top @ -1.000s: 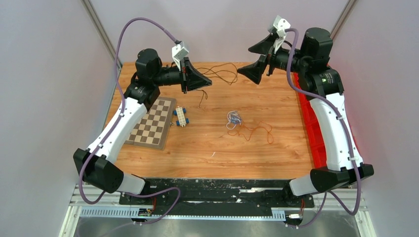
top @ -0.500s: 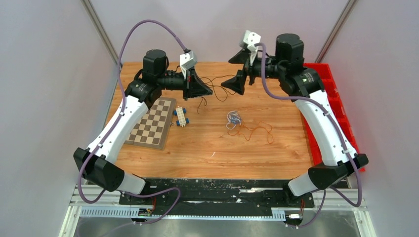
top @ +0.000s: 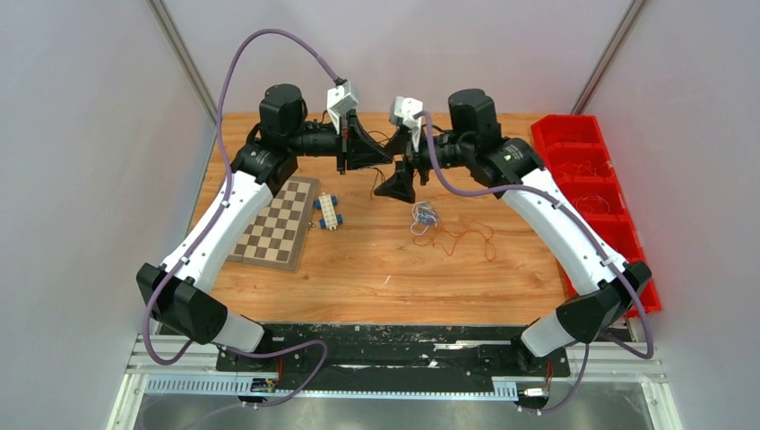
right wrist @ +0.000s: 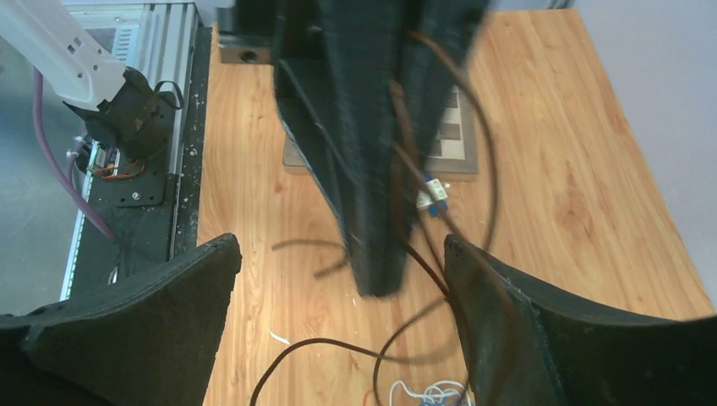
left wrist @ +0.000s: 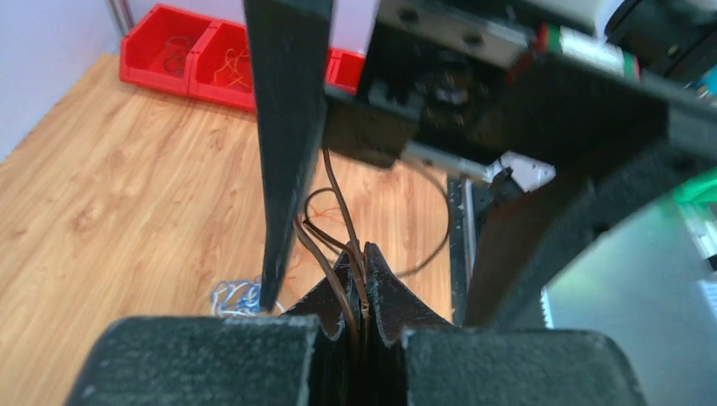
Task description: Untangle the cables
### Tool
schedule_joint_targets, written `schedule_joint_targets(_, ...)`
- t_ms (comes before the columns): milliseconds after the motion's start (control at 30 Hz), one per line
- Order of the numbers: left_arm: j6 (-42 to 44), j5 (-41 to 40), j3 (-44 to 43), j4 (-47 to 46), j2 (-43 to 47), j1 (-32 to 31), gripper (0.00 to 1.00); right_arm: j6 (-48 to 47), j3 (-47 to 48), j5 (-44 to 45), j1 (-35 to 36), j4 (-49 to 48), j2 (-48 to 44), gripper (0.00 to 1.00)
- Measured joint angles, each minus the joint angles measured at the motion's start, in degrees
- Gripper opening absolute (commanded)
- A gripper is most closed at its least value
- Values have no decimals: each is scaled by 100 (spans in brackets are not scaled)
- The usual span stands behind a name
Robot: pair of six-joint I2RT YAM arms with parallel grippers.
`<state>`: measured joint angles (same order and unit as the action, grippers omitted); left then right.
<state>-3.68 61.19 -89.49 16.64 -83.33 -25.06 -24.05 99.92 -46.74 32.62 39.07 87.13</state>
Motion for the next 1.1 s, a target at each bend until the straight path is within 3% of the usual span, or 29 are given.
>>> schedule_joint_targets(167,-1016,-9,378,-1051,11,2,0,227,-378,433,457,-514,-7,89)
schedule_joint_targets(267,-1572,-55,562,-1585,11,0,0,378,-573,774,546,-831,-24,81)
schedule_joint_targets(567,-3134,-369,1088,-3051,105,0,0,769,-1506,1784,546,-1926,-527,38)
schedule_joint_targets(700,-3526,-452,1119,-3348,131,2,0,761,-1628,2015,544,-2232,-708,6)
schedule_joint_targets(733,-3626,-437,1123,-3403,144,2,0,763,-1655,2063,540,-2302,-752,1)
schedule_joint_targets(800,-3753,-466,1126,-3545,173,9,2,732,-1727,2105,522,-2356,-828,0)
schedule_joint_targets(867,-3797,-468,1126,-3550,208,28,22,721,-1788,2116,516,-2435,-890,0)
schedule_joint_targets(900,-3797,-450,1126,-3526,219,44,38,713,-1827,2118,516,-2465,-927,0)
schedule_joint_targets(1100,-3042,-212,1023,-2481,284,562,84,555,-2022,2081,269,-2404,-1233,0)
